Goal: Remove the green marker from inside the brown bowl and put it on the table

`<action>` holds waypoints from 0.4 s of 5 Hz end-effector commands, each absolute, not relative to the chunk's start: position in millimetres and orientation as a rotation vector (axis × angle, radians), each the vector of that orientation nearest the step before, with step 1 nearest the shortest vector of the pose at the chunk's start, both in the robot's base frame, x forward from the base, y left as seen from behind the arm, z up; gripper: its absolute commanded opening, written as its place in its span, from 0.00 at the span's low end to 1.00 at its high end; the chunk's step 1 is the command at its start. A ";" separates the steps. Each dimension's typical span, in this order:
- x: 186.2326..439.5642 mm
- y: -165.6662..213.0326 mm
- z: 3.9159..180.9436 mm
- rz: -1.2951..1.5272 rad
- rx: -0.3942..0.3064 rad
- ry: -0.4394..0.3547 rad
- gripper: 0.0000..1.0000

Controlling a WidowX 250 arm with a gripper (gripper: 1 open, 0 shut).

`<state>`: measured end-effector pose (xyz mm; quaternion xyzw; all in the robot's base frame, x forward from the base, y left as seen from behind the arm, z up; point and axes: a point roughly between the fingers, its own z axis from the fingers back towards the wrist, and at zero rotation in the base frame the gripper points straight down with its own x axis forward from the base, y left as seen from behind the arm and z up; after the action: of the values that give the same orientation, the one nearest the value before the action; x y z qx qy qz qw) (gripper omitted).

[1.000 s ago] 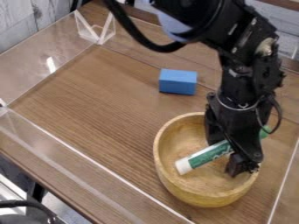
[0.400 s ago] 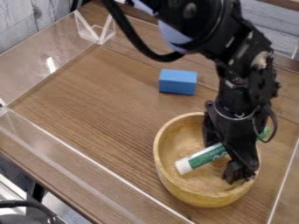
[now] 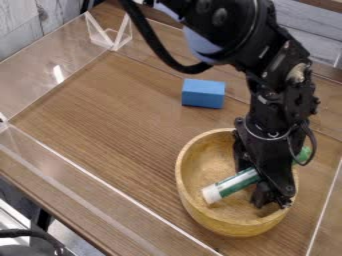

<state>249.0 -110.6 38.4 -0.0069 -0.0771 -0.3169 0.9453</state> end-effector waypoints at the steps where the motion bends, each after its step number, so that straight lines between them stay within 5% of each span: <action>1: 255.9 -109.9 45.6 -0.645 -0.014 -0.191 0.00; 2: 255.7 -108.6 47.6 -0.641 -0.016 -0.186 0.00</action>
<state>248.1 -107.2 38.1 -0.0058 -0.0703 -0.3187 0.9452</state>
